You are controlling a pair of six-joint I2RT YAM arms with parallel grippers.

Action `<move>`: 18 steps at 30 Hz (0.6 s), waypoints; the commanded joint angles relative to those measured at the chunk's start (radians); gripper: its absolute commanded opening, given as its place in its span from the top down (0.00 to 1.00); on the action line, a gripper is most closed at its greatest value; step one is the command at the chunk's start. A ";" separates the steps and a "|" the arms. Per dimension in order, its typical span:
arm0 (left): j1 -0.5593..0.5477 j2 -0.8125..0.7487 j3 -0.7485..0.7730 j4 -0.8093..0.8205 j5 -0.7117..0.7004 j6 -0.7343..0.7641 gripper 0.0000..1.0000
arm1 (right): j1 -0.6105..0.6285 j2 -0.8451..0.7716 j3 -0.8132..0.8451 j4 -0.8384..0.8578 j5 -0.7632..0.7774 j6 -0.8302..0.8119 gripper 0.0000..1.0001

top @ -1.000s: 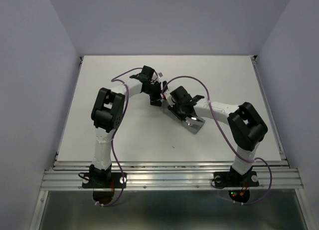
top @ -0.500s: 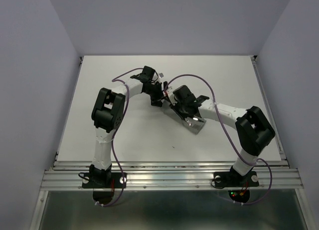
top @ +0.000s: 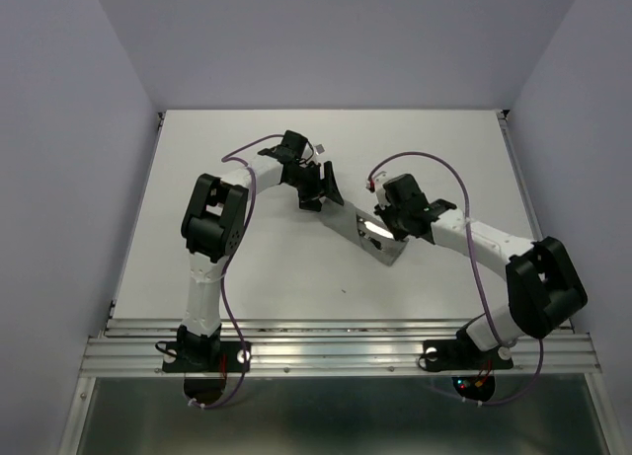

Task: Fold the napkin into a case and place the utensils inside
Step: Stuff the fork into the folded napkin.

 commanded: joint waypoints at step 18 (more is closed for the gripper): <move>-0.009 0.000 0.026 -0.041 -0.002 0.029 0.23 | -0.067 -0.197 -0.016 -0.255 0.048 0.426 0.99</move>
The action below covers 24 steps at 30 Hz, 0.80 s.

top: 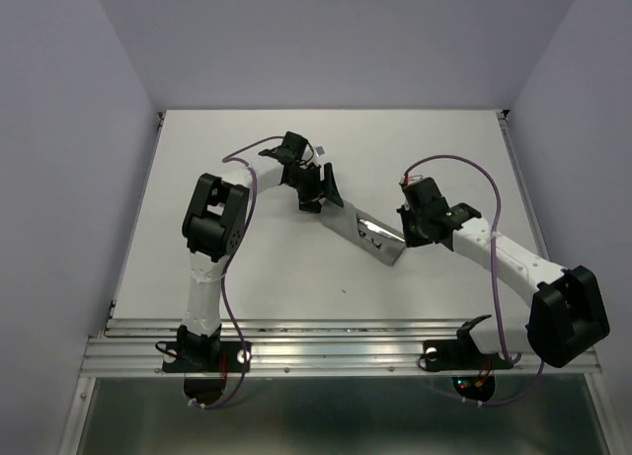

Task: Fold the napkin into a case and place the utensils inside
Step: Stuff the fork into the folded napkin.

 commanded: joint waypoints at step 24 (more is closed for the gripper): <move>-0.006 0.039 0.152 -0.077 0.001 0.030 0.23 | 0.005 0.165 0.137 -0.172 -0.220 -0.237 0.99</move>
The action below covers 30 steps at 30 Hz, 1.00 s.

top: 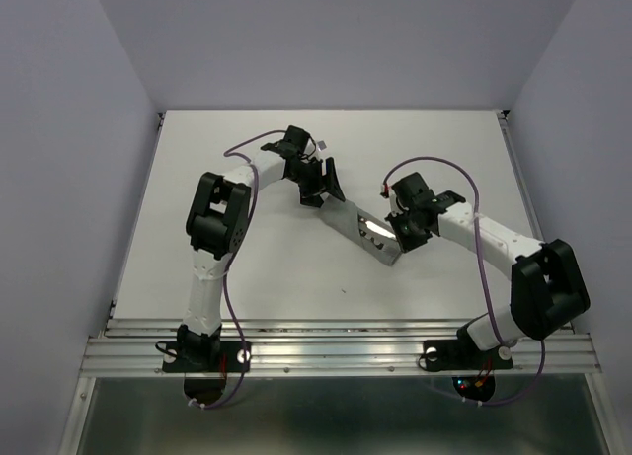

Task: Fold the napkin into a case and place the utensils inside
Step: Stuff the fork into the folded napkin.

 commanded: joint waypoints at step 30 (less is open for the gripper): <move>-0.006 -0.002 0.039 -0.012 0.027 0.021 0.23 | 0.005 0.097 0.067 -0.065 -0.139 -0.099 0.99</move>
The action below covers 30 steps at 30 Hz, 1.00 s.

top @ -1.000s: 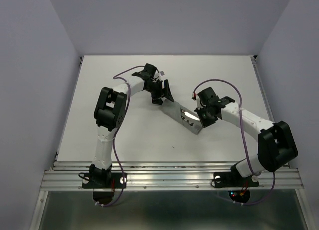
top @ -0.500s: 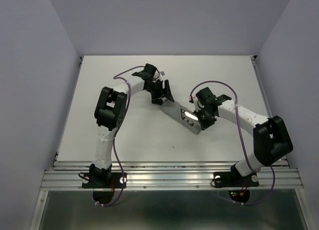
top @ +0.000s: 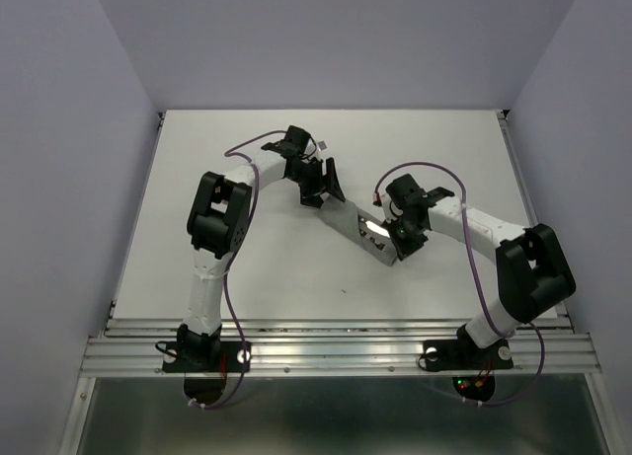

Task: Fold the napkin into a case and place the utensils inside
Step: Stuff the fork into the folded napkin.

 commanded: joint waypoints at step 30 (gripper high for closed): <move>-0.007 -0.031 -0.007 0.018 0.020 0.010 0.23 | 0.005 0.027 0.091 0.049 -0.031 -0.020 0.99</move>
